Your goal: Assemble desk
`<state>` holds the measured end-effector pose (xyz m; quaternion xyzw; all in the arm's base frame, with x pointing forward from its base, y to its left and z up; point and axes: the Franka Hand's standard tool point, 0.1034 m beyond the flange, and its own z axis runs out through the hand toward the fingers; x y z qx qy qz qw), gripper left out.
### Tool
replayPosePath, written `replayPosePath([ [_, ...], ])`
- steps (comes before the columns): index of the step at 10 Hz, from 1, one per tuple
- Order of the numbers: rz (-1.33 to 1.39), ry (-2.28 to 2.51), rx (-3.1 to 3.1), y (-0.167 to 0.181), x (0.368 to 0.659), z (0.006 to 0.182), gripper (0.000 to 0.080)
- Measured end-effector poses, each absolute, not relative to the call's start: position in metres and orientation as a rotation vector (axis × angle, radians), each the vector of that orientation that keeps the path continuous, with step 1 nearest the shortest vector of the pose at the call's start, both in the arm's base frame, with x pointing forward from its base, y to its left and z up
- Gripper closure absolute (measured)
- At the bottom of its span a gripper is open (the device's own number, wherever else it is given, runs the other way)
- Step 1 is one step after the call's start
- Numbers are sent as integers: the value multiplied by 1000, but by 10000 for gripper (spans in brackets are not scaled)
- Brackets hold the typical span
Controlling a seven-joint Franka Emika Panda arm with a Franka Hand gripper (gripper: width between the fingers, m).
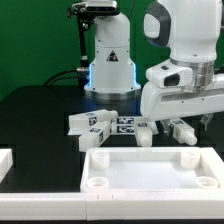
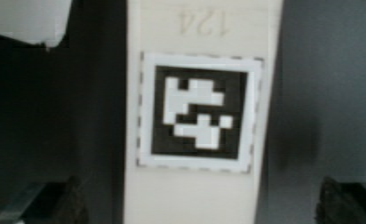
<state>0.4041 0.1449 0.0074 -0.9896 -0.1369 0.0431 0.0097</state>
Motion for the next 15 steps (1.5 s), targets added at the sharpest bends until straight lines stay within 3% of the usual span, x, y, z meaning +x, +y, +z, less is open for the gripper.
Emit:
replayPosePath([
  [1, 132, -427, -3089, 147, 403, 6, 151],
  [2, 133, -433, -3088, 147, 403, 6, 277],
  [3, 133, -434, -3088, 147, 403, 6, 277],
  [5, 133, -515, -3074, 148, 403, 7, 516],
  [8, 107, -1125, -2898, 160, 420, 29, 515],
  [13, 39, -1574, -2680, 152, 422, 27, 515],
  [15, 23, -1998, -2388, 153, 424, 31, 515],
])
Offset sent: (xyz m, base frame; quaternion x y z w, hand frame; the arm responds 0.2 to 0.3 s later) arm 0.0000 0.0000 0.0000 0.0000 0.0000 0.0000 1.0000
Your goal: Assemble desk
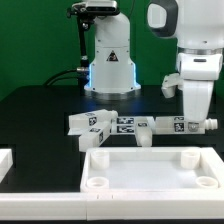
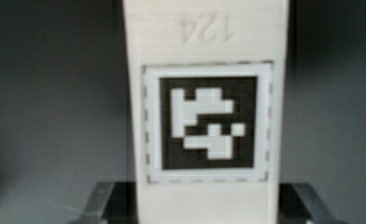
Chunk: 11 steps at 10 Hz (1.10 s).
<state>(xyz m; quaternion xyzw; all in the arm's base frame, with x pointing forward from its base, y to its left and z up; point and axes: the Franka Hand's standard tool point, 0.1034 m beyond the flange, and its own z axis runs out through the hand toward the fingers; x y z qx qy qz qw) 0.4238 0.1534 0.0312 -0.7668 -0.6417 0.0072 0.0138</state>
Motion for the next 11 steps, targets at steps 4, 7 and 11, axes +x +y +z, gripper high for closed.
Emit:
replayPosePath([
  [4, -2, -2357, -2061, 140, 425, 26, 515],
  [7, 31, -2643, -1704, 136, 419, 25, 515],
  [11, 21, -2883, -1269, 149, 406, 24, 515],
])
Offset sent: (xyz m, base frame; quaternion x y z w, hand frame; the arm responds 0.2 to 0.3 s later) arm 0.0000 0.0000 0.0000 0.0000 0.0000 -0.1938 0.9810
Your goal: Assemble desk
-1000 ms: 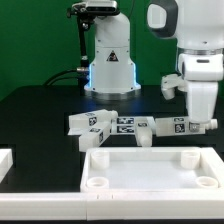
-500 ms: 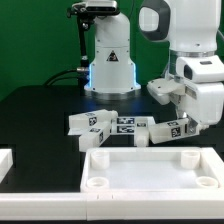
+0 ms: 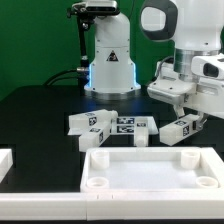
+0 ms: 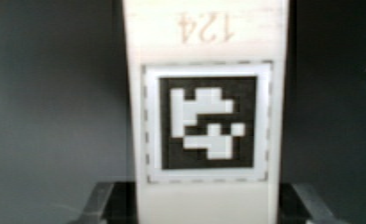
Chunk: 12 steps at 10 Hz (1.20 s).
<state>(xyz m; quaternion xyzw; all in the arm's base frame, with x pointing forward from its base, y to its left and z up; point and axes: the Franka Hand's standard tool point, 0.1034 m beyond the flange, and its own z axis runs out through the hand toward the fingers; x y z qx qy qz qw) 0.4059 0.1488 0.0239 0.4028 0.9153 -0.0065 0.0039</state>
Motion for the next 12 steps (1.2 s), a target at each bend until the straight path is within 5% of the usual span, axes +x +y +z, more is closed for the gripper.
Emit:
replayPosePath([
  [12, -50, 3061, 767, 159, 373, 13, 515],
])
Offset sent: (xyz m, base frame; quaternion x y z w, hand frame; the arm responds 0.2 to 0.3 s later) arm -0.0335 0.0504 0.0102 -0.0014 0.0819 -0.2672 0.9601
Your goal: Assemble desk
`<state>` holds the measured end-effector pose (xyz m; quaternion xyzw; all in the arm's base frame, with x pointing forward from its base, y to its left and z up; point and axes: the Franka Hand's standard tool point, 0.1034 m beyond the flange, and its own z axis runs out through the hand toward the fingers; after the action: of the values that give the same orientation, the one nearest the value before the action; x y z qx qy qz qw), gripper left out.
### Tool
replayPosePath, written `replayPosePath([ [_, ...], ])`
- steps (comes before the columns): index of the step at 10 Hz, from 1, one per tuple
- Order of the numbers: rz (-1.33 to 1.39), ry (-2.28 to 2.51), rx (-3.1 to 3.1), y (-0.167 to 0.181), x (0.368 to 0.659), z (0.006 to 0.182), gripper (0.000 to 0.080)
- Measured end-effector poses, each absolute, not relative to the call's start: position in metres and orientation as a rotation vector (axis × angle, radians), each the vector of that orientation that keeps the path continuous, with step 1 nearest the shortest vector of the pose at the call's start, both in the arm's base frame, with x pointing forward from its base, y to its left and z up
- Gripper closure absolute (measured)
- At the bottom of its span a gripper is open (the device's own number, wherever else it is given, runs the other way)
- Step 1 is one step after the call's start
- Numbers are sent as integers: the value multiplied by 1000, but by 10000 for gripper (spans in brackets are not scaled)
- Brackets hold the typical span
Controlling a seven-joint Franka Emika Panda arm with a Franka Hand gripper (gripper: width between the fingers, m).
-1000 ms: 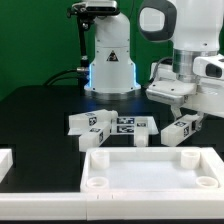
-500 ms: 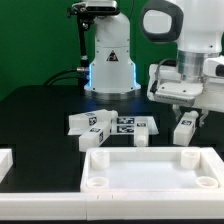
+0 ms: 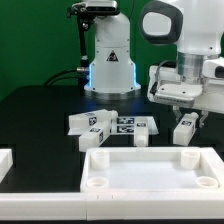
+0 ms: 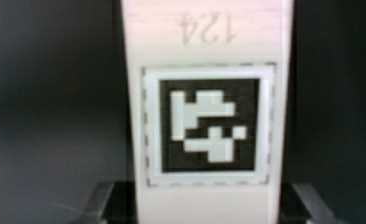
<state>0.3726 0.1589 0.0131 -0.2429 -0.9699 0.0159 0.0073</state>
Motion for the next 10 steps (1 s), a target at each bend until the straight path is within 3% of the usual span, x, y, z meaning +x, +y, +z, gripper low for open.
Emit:
replayPosePath([
  [1, 50, -3026, -788, 158, 373, 13, 420],
  [2, 52, -3024, -797, 157, 373, 14, 241],
  [3, 61, -3026, -847, 154, 377, 21, 177],
  [5, 132, -2980, -1164, 143, 401, 51, 155],
  [6, 118, -2960, -1262, 145, 413, 56, 155],
  [8, 115, -2919, -1396, 146, 431, 61, 151],
  [10, 110, -2873, -1462, 146, 432, 57, 151],
])
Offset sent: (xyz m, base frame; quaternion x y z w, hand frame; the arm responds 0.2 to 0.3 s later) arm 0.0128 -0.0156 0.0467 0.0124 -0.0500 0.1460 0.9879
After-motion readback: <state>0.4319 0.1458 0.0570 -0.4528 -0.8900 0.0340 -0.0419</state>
